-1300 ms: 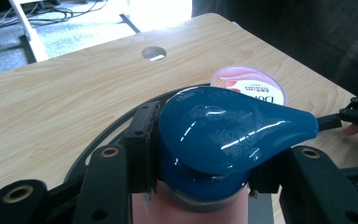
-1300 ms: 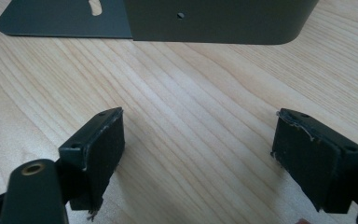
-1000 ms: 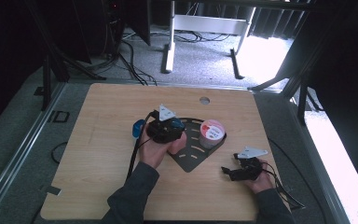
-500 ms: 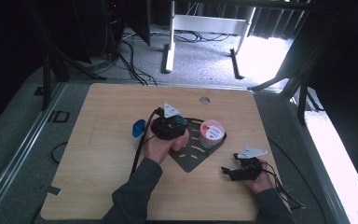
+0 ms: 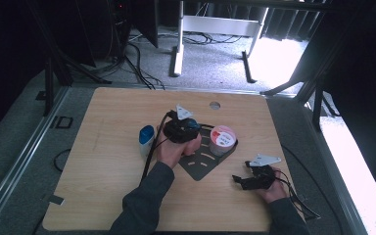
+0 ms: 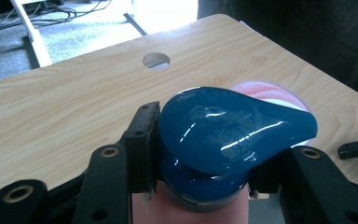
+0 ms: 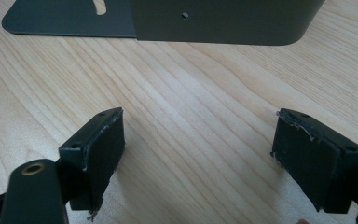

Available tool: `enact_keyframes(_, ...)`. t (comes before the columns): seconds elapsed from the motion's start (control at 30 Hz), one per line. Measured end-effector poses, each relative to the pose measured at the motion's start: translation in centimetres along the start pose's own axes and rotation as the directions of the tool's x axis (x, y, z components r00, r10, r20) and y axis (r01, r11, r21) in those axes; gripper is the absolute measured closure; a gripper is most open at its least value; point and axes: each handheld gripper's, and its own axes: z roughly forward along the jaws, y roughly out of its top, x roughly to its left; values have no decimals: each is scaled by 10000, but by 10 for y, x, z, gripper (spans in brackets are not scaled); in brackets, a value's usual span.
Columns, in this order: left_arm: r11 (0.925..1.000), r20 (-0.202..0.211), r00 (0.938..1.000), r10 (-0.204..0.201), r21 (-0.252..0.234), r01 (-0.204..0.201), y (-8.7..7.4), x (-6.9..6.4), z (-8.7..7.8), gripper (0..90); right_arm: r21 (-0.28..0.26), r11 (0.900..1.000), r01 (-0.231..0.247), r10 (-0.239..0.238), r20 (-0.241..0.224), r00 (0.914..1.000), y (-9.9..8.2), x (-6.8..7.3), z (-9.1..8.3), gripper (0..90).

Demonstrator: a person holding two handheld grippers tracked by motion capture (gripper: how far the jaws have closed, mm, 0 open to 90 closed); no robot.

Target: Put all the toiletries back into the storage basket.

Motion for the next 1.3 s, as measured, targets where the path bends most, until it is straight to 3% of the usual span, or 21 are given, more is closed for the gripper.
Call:
enact_keyframes(1.07,9998,-216,9996,-200,63,202,9,1,45,527,5,10000,33,-33,-46,10000,0,0,0,166)
enact_keyframes(1.3,9994,-224,9995,-219,268,225,11,3,55,527,8,10000,31,-31,-59,10000,0,0,0,166)
